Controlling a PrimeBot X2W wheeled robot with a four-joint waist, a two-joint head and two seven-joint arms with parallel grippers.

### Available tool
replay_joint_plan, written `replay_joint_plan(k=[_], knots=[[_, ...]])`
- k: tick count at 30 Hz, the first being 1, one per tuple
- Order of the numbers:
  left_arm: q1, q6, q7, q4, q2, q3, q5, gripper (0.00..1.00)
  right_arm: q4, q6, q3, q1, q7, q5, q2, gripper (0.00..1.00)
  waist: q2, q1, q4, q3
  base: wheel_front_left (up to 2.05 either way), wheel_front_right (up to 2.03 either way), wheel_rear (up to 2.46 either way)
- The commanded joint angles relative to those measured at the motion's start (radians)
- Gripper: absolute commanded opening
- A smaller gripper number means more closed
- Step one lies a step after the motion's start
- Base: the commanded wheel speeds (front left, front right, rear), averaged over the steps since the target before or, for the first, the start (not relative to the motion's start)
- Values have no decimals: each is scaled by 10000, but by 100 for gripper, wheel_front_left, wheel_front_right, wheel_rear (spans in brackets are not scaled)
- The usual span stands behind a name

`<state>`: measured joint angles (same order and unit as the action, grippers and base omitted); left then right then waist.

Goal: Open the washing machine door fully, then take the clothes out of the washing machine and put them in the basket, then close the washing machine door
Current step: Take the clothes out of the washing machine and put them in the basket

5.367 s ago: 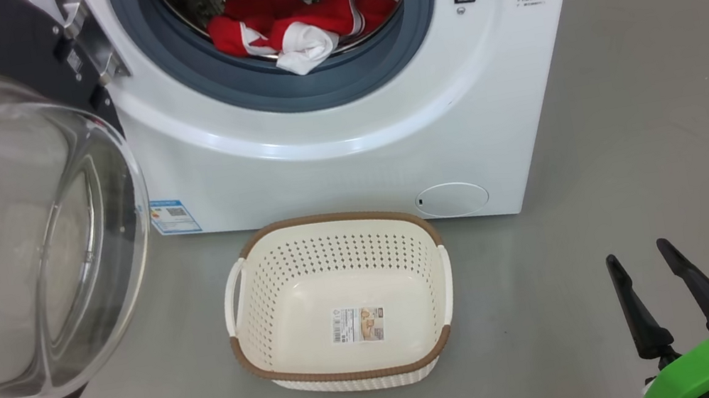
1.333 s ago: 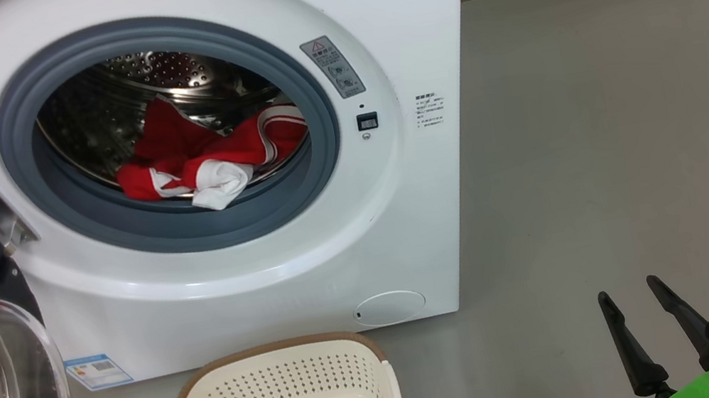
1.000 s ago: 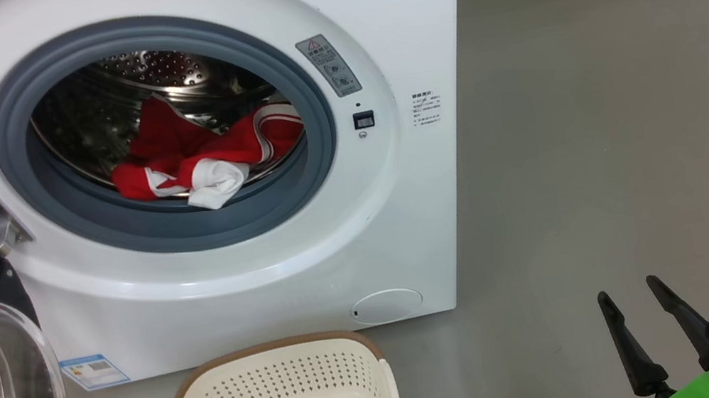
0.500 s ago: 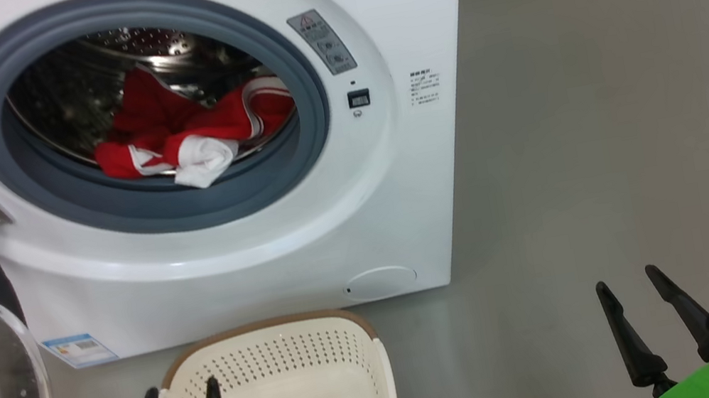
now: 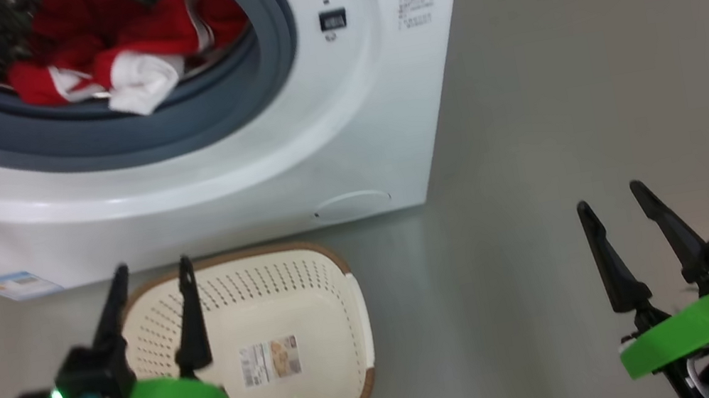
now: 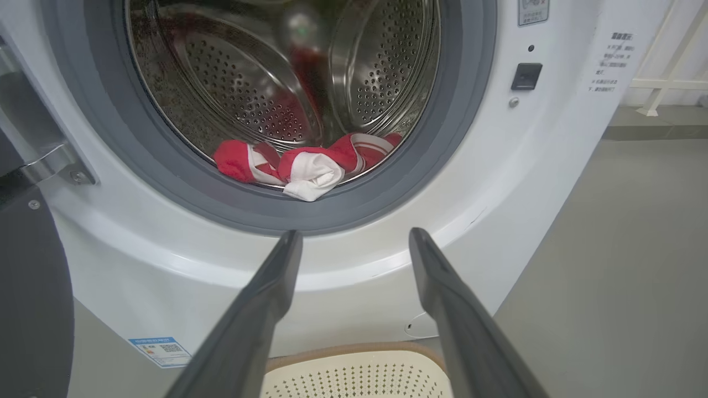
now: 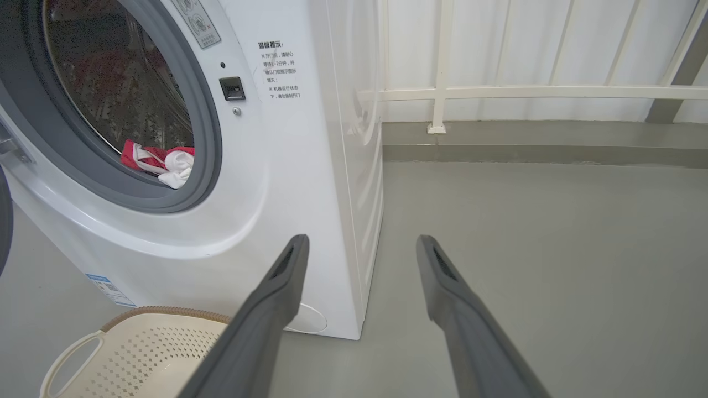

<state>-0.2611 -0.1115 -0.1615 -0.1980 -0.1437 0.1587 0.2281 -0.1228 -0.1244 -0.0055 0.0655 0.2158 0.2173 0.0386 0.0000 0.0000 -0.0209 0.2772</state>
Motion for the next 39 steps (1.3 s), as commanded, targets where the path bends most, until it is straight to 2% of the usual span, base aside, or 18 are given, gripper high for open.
replay_joint_plan(k=[1, 12, 19, 31, 39], knots=[[-432, 85, -113, 75, -236, -372, -66, 100, 285, -63, 297, 283, 87, -32, 116, 100, 0, 0, -437, 1023, 0, 0, 0], [-3876, 817, -475, -2612, -942, -635, 144, 100, -104, -63, 925, 1241, 398, 468, 116, 100, 0, 0, -1333, 2259, 0, 0, 0], [-5987, 1337, -331, -4333, -1701, -865, 347, 100, -341, -63, 1295, 1618, 453, 849, 116, 100, 0, 0, -1948, 2625, 0, 0, 0], [-8711, 1935, 783, -6386, -2966, -951, 576, 100, -183, -63, 1612, 1793, 458, 1326, 116, 100, 0, 0, -2817, 3229, 0, 0, 0], [-9630, 2069, 1506, -7083, -3431, -863, 651, 100, -152, -63, 1754, 1833, 459, 1513, 116, 100, 0, 0, -3044, 3461, 0, 0, 0]])
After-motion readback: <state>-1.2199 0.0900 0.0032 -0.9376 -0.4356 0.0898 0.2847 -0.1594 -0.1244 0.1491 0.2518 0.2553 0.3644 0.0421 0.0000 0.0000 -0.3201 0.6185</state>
